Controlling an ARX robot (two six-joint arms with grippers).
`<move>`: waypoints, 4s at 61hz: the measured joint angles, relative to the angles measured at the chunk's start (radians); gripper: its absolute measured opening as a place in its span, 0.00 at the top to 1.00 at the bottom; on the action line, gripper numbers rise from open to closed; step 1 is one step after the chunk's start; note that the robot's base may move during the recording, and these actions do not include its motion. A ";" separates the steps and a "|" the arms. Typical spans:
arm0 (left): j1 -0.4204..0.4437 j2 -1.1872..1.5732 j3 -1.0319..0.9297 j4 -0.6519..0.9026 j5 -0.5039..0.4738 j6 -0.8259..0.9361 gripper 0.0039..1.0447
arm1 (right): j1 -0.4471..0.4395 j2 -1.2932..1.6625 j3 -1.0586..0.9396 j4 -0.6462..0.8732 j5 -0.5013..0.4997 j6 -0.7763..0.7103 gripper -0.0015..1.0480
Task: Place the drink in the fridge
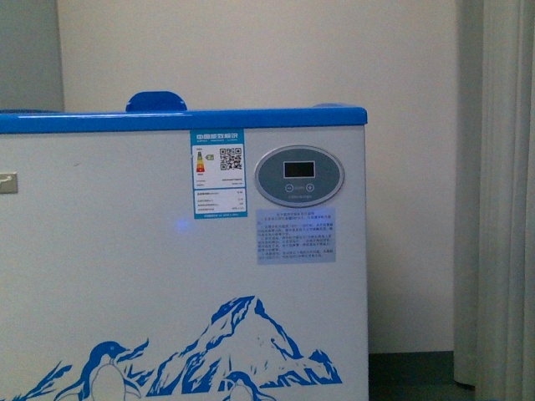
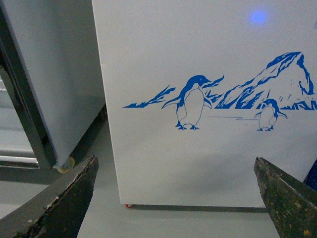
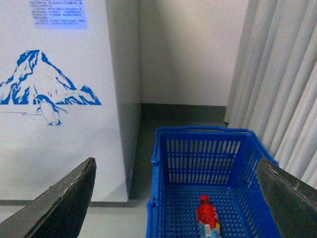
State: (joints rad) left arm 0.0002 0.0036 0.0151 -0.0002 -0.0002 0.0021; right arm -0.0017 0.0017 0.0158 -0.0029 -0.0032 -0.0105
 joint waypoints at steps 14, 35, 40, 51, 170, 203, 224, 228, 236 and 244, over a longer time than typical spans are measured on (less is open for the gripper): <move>0.000 0.000 0.000 0.000 0.000 0.000 0.08 | 0.000 0.000 0.000 0.000 0.000 0.000 0.07; 0.000 0.001 0.000 0.000 0.000 0.000 0.08 | -0.102 0.377 0.129 -0.082 0.047 0.134 0.07; 0.000 0.001 0.000 0.000 0.000 0.000 0.08 | -0.206 0.624 0.188 0.066 -0.044 0.116 0.07; 0.000 0.001 0.000 0.000 0.000 0.000 0.08 | -0.352 1.255 0.383 0.339 -0.161 -0.011 0.07; 0.000 0.001 0.000 0.000 0.000 0.000 0.08 | -0.319 2.782 1.114 0.587 -0.097 -0.147 0.63; 0.000 0.001 0.000 0.000 0.000 0.000 0.08 | -0.232 1.714 0.727 0.481 -0.174 -0.050 0.64; 0.000 0.001 0.000 0.000 0.000 0.000 0.08 | -0.080 0.805 0.538 0.274 0.011 0.026 0.64; 0.000 0.001 0.000 0.000 0.000 0.000 0.08 | -0.042 0.707 0.507 0.250 0.058 0.021 0.64; 0.000 0.001 0.000 0.000 0.000 0.000 0.08 | 0.025 0.564 0.461 0.206 0.162 0.014 0.64; 0.000 0.001 0.000 0.000 0.000 0.000 0.08 | 0.082 0.418 0.423 0.169 0.279 0.018 0.64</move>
State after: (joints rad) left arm 0.0002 0.0044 0.0151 -0.0002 -0.0002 0.0021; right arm 0.0803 0.4202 0.4393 0.1658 0.2756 0.0078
